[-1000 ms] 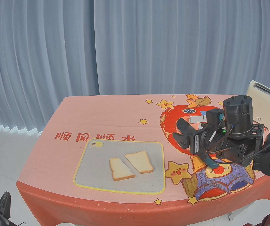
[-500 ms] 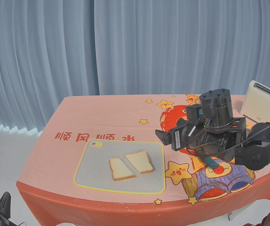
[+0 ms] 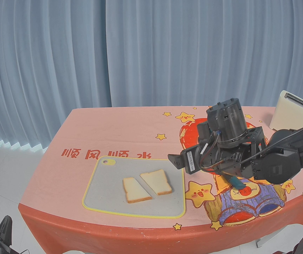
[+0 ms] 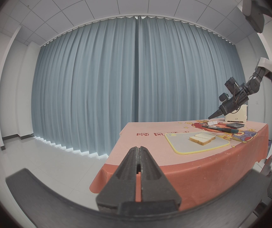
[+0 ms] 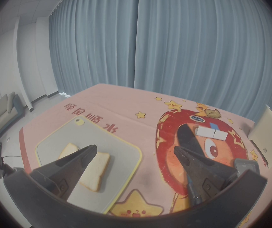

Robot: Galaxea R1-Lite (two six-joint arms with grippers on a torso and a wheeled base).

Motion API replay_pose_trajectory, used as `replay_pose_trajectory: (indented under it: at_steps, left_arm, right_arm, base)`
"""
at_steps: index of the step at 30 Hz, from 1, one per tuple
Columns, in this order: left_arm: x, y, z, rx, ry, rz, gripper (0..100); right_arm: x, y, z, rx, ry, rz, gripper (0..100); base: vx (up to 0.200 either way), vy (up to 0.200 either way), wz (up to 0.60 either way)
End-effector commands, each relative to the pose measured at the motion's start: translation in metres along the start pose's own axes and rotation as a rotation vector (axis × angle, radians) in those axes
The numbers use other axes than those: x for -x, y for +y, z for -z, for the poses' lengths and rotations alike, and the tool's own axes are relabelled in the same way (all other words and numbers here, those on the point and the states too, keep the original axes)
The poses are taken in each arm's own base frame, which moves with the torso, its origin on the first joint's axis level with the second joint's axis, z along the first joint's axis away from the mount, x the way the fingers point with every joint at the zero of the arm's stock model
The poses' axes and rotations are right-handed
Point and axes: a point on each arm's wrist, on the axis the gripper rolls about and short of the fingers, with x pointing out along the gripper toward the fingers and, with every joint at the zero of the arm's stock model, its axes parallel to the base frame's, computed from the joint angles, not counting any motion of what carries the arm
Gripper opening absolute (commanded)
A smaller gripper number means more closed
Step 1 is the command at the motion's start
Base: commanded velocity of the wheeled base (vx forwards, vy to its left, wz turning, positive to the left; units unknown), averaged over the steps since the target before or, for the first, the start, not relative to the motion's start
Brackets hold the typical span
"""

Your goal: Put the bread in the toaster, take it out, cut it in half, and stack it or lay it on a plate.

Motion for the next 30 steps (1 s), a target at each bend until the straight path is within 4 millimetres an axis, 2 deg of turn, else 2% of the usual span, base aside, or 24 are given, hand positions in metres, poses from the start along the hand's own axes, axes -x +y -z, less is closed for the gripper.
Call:
replay_pose_trajectory:
  at_steps: [1,8,20,26,30]
  left_arm:
    - [0.0,0.0,0.005,0.001,0.004,-0.001,0]
    - [0.0,0.0,0.005,0.001,0.004,-0.001,0]
    - [0.0,0.0,0.005,0.0,0.005,0.0,0]
    - [0.0,0.0,0.005,0.0,0.004,0.0,0]
    - [0.0,0.0,0.005,0.0,0.004,0.0,0]
  right_arm:
    - [-0.005,0.01,0.008,0.022,0.039,-0.017,100]
    - [-0.022,0.022,0.016,0.04,0.075,-0.019,100]
    - [-0.033,0.02,0.02,0.038,0.096,0.002,100]
    - [-0.028,0.012,0.026,0.039,0.114,0.043,100]
    - [-0.004,0.001,0.026,0.034,0.095,0.072,100]
  base:
    - [0.0,0.0,0.0]
    - [0.0,0.0,0.0]
    - [0.0,0.0,0.0]
    - [0.0,0.0,0.0]
    - [0.0,0.0,0.0]
